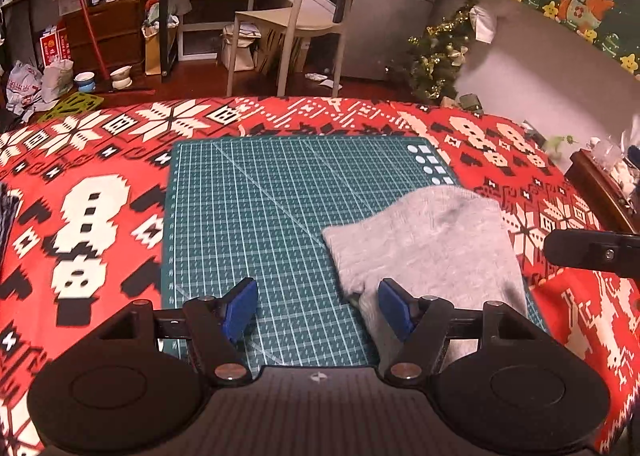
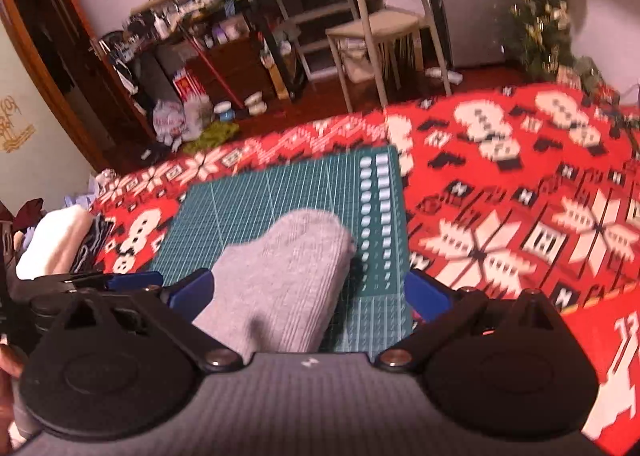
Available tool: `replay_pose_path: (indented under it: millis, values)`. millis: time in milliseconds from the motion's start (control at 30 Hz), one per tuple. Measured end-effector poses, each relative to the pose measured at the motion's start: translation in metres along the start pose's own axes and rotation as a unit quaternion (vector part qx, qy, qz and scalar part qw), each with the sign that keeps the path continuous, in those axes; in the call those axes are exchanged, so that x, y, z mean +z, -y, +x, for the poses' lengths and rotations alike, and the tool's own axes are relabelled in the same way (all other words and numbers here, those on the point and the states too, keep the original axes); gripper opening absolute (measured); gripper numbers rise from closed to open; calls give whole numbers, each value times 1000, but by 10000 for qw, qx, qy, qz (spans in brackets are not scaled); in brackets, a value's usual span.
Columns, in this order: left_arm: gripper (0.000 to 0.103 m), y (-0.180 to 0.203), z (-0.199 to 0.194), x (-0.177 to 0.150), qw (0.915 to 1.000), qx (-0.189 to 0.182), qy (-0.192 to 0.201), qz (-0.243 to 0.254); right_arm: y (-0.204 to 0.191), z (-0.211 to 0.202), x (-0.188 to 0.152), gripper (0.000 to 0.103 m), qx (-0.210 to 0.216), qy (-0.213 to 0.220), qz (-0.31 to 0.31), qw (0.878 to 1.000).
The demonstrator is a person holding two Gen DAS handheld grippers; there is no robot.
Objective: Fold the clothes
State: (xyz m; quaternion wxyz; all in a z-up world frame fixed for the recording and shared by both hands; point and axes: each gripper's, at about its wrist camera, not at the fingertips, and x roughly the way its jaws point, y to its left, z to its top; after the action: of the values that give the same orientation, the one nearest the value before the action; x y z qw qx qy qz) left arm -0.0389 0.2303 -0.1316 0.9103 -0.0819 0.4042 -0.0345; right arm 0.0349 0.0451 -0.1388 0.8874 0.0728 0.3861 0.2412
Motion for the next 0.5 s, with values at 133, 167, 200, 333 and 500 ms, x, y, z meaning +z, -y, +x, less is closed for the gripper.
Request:
replay_pose_path:
  millis: [133,167,200,333,500]
  values:
    - [66,0,3,6,9995,-211,157,191,-1,-2,1,102,-231,116,-214,9994]
    - [66,-1,5,7,9992,-295,175,219,0,-1,1,102,-219,80,-214,9995]
    - [66,-1,6,8,9991,-356,153,197,1,0,0,102,-206,44,-213,9996]
    - [66,-13,10,15,9967,-758,173,-238,8,2,-1,102,-28,-28,136,9999]
    - [66,-48,18,22,9603,-2191,522,-1643,21,5,-1,102,198,-51,642,9977]
